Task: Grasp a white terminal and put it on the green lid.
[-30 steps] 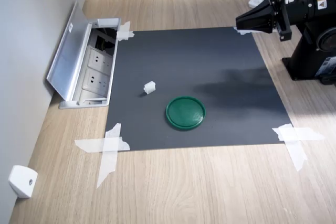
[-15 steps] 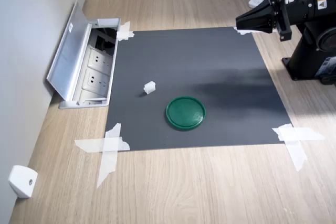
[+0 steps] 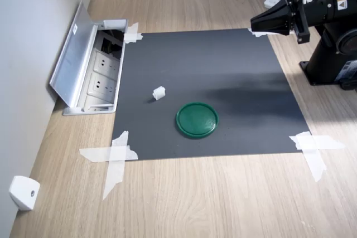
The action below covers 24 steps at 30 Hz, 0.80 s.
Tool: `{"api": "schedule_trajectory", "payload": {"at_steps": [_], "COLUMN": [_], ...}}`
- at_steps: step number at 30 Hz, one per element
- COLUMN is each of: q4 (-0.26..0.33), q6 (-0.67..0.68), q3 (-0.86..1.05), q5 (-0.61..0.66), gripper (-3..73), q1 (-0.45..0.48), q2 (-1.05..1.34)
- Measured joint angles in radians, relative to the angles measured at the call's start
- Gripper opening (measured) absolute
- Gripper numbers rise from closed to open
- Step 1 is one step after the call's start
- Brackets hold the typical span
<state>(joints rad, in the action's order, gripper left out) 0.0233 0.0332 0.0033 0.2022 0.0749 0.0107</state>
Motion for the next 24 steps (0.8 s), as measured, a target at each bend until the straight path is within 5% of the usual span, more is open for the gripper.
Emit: {"api": "schedule_trajectory", "payload": {"at_steps": [24], "q4": [0.020], "q6": [0.000], "q3": [-0.005], "q5": [-0.008], "gripper": [-0.8], "q1": [0.000], "q2": [-0.026]}}
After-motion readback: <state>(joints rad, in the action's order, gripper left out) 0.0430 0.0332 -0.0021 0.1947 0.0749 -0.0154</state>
